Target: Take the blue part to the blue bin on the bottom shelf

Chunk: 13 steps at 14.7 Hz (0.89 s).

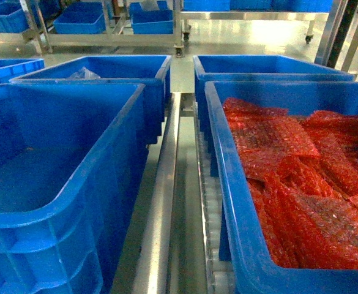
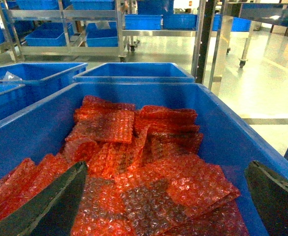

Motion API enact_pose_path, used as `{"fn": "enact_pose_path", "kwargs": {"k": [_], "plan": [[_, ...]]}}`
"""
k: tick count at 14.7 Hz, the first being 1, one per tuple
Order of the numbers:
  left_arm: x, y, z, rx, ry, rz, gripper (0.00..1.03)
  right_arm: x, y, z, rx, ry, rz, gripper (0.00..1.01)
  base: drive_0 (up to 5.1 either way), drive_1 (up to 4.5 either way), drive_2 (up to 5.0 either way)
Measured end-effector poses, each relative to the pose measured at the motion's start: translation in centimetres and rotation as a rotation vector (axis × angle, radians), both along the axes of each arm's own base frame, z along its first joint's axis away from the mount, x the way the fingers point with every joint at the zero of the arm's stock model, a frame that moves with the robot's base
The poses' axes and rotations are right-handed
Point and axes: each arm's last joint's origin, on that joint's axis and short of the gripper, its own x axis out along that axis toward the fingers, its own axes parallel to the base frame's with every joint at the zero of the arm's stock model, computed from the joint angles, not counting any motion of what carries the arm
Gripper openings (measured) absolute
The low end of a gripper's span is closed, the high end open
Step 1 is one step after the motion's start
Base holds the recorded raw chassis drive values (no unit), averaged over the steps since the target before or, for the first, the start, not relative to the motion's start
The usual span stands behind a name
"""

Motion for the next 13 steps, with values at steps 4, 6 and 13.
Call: {"fn": "enact_pose_path", "kwargs": {"k": [4, 6, 13], "plan": [[0.0, 0.0, 0.0, 0.0, 0.0, 0.0, 0.43, 0.0, 0.0, 0.0, 0.0, 0.0, 0.0, 0.98, 0.0, 0.0, 0.0], [0.0, 0.0, 0.0, -0.001, 0.0, 0.0, 0.43, 0.0, 0.0, 0.0, 0.0, 0.0, 0.0, 0.98, 0.0, 0.0, 0.0], [1.3, 0.2, 0.3, 0.053, 0.083, 0.024, 0.43, 0.0, 0.0, 0.0, 0.0, 0.0, 0.0, 0.98, 0.0, 0.0, 0.0]]}}
